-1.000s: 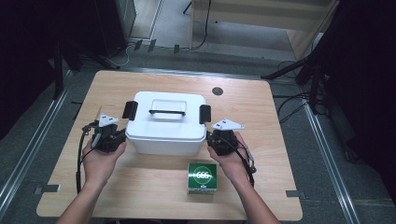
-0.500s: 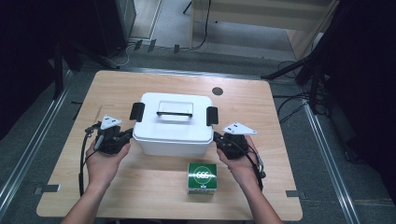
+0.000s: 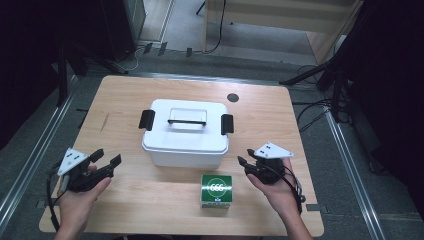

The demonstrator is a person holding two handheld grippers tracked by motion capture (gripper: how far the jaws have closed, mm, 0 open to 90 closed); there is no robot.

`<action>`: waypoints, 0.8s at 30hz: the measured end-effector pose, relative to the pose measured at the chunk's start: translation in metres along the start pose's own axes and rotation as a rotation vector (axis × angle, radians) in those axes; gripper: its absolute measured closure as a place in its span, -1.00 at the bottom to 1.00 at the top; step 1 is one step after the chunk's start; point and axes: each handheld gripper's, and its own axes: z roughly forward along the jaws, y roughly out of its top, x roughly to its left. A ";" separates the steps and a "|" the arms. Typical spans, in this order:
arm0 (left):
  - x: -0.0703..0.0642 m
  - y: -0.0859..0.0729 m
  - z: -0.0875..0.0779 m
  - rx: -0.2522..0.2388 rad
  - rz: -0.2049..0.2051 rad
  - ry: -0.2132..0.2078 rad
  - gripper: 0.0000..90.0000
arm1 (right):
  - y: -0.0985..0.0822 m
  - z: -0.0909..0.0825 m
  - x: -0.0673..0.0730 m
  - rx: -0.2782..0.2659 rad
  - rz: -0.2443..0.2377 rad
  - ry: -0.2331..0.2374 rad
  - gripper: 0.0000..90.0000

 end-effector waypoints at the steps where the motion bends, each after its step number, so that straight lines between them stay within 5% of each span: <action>1: 0.003 -0.006 -0.005 -0.014 -0.006 0.009 -0.32 | -0.002 -0.005 -0.002 0.000 0.001 -0.007 0.05; 5: 0.014 -0.026 -0.018 -0.040 -0.038 0.051 -0.46 | -0.010 -0.014 -0.009 0.021 -0.001 -0.019 -0.59; 9: 0.026 -0.041 -0.022 0.018 -0.098 0.045 -0.74 | -0.010 -0.023 -0.014 0.070 -0.028 0.074 -1.00; 14: 0.034 -0.051 -0.021 0.039 -0.072 0.045 -1.00 | -0.001 -0.035 -0.014 0.095 -0.121 0.063 -1.00; 20: 0.030 -0.055 -0.014 0.066 -0.028 0.156 -1.00 | 0.015 -0.042 -0.017 0.115 -0.190 0.081 -1.00; 24: 0.022 -0.055 -0.010 0.088 0.037 0.177 -1.00 | 0.028 -0.043 -0.018 0.138 -0.238 0.122 -1.00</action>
